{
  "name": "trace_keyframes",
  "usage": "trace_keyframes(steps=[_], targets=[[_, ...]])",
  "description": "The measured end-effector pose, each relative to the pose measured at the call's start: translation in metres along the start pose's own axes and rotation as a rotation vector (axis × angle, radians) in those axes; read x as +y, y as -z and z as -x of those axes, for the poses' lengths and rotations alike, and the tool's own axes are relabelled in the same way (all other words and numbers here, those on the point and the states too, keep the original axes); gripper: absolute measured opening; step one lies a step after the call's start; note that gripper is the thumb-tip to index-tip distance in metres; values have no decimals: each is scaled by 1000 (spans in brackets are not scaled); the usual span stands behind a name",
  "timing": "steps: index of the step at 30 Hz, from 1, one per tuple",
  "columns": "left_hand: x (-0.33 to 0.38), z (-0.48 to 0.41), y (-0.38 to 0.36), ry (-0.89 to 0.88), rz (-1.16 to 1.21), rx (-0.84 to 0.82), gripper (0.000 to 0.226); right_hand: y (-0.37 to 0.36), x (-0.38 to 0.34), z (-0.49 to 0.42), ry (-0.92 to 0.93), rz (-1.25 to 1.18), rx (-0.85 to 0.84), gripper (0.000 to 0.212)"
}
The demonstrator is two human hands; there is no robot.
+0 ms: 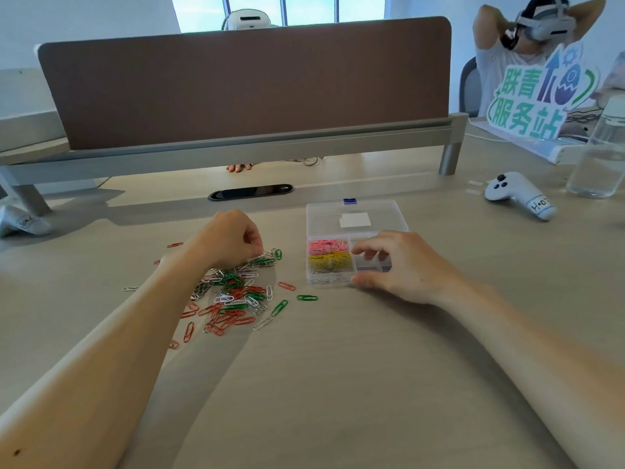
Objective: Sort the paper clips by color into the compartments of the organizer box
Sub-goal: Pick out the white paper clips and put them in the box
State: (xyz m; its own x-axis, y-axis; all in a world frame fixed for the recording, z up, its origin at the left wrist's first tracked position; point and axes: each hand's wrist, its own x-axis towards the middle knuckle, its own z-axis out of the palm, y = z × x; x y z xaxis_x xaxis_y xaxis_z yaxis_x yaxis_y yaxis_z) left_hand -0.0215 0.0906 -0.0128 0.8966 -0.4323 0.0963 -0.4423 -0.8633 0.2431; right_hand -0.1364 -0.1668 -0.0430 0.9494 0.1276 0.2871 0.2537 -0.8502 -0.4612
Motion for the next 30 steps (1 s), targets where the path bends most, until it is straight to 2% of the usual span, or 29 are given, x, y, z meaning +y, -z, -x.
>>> trace_keyframes(steps=[2,6,17,23,27,30], targets=[[1,2,2,-12,18,-56,4,0,1,0,-3,11,-3,51],[1,3,2,-25,-12,-136,10,0,1,-1,-3,16,-7,53],[3,3,0,-25,-9,-158,10,0,0,-2,-2,25,-20,54],[11,4,-5,-72,-147,-172,5,0,-1,-1,-2,21,-9,54],[17,5,-4,-90,-144,-97,7,0,-4,0,14,16,-3,50],[34,7,-2,-174,70,13,7,-2,-4,-1,3,26,-6,50]])
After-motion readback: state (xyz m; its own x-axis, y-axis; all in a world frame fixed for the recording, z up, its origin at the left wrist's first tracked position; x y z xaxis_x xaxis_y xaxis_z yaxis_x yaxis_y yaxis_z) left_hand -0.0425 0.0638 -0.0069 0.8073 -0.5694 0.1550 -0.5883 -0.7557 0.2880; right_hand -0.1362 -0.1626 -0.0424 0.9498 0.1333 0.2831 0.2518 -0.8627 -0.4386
